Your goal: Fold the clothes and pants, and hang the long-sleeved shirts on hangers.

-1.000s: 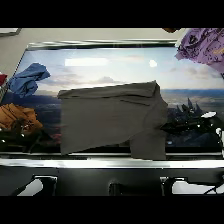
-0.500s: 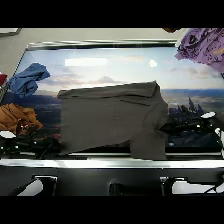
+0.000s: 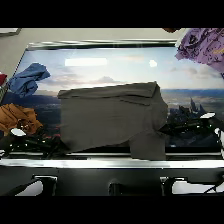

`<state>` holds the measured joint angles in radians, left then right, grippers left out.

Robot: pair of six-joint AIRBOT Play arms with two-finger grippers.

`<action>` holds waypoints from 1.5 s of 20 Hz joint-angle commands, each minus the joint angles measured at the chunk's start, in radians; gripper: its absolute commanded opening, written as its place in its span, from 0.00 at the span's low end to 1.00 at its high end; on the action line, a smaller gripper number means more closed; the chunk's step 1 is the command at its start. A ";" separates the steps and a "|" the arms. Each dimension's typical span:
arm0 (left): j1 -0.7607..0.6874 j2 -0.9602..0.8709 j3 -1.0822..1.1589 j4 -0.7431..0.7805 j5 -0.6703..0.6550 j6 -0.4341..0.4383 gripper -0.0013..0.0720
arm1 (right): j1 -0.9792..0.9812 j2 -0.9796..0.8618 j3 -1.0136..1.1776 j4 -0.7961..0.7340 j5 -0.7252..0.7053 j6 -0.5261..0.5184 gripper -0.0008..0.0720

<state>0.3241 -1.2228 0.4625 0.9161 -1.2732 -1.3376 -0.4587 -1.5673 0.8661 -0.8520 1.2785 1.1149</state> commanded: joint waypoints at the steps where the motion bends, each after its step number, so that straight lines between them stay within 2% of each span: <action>1: -0.040 -0.025 0.000 -0.008 0.020 0.000 0.43 | 0.000 0.001 0.001 0.005 0.010 0.000 0.06; 2: -0.045 -0.025 0.000 -0.008 0.022 0.000 0.17 | 0.000 0.001 0.001 0.005 0.013 0.000 0.06; 3: -0.047 -0.025 0.001 -0.009 0.024 0.003 0.04 | 0.000 0.002 0.001 0.005 0.016 -0.001 0.06; 8: -0.047 -0.017 0.032 -0.045 0.025 0.003 0.04 | 0.009 0.079 0.001 0.020 0.002 -0.013 0.06; 12: -0.047 -0.016 0.263 -0.068 0.024 -0.029 0.04 | 0.124 0.145 0.097 0.081 -0.066 -0.034 0.06; 14: -0.047 -0.017 0.464 -0.039 0.026 -0.063 0.04 | 0.206 0.150 0.256 0.066 -0.097 0.013 0.06; 17: -0.047 -0.017 0.863 0.141 0.025 -0.181 0.04 | 0.291 0.152 0.599 -0.016 -0.130 0.096 0.06; 22: -0.047 -0.006 1.489 0.338 0.008 -0.325 0.04 | 0.320 0.211 1.176 -0.151 -0.107 0.211 0.06; 24: -0.047 0.034 1.652 0.380 -0.010 -0.349 0.04 | 0.320 0.309 1.265 -0.191 -0.115 0.217 0.06; 26: -0.046 0.135 1.660 0.429 -0.011 -0.388 0.04 | 0.320 0.443 1.265 -0.246 -0.113 0.220 0.06; 30: -0.046 0.370 1.538 0.531 -0.025 -0.430 0.04 | 0.320 0.648 1.265 -0.353 -0.069 0.291 0.06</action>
<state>0.2779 -0.9894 2.0232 1.3472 -1.2881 -1.7149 -0.1406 -1.0515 2.1044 -1.1076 1.1904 1.3495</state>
